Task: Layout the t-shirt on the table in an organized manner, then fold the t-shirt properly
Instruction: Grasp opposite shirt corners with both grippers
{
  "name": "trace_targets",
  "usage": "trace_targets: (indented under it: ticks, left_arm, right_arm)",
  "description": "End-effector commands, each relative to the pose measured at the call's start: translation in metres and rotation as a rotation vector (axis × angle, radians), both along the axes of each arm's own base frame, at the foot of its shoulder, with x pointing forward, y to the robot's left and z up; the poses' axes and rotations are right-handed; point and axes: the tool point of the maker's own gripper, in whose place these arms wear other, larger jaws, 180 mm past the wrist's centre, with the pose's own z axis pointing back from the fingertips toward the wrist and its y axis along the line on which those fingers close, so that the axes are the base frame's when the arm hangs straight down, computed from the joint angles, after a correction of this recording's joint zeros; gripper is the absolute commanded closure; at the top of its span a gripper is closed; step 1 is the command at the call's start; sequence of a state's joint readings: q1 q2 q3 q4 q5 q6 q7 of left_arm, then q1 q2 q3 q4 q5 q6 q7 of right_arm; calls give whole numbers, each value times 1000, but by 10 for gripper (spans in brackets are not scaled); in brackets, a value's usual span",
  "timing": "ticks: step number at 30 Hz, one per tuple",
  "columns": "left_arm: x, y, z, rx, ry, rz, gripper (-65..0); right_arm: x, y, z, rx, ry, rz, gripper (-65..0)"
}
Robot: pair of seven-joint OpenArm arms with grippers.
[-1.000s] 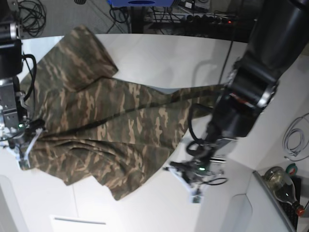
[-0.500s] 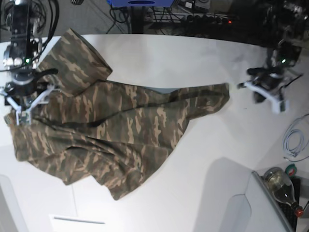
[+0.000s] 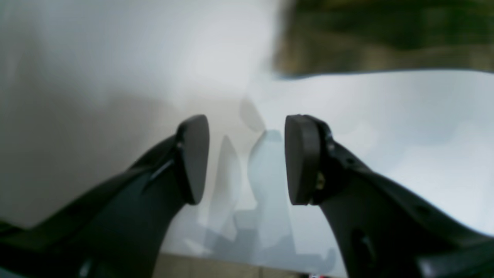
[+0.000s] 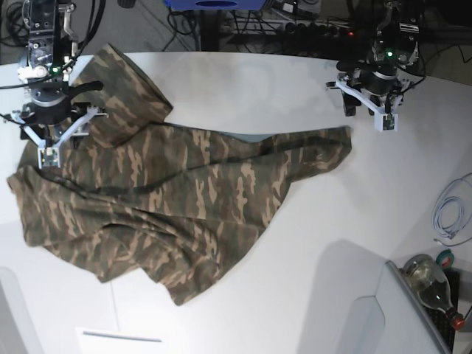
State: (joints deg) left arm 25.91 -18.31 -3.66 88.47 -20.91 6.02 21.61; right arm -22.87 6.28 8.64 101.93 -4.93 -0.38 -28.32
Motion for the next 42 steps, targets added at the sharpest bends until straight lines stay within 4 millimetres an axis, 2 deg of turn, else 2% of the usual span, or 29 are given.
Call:
trace_targets:
  ticks: [1,3,7,11,13,16,20,27,34,35,36,38,40,42]
  left_arm:
    - [5,6,8,23,-29,-11,-308]
    - [6,4,9,9,-40,-12,-308]
    - [9,17,16,-21,-74,45,-309]
    - [20,16,22,-139,-116,47,-372]
    - [24,13,16,-189,-116,52,-398]
    - [30,15,3,-200,-92,68,-403]
    - [37,2,-10,-221,-67,46,-402]
    - [55,-19,-11,-241,-72,-7,-398]
    - [57,-32,-37,-258,1,-28,-392]
    - [55,-32,-40,-259,9,-24,-369]
    - [54,-31,-41,-259,13,-21,-319]
    - [54,-31,-42,-259,14,-20,-173]
    - [53,-28,-42,-257,14,-12,0]
    - [53,-27,-40,-256,9,-13,0]
  right_arm:
    - [6,-4,10,-17,-40,2,-321]
    - [6,-4,10,-17,-39,1,-321]
    - [6,-4,9,-17,-37,1,-321]
    - [5,-3,9,-16,-36,4,-321]
    - [5,-3,9,-16,-36,4,-321]
    - [5,-3,9,-16,-36,4,-321]
    - [6,-3,9,-16,-37,4,-321]
    - [6,-3,9,-17,-36,4,-321]
    - [-1,-8,-6,-15,7,-10,-321]
    - [-2,-8,-8,-15,12,-12,-321]
    - [-2,-8,-8,-14,10,-12,-321]
    - [-1,-5,-9,27,4,-23,-321]
    - [-2,-12,-8,132,-22,-95,-326]
    - [-4,-19,-7,265,-55,-177,-327]
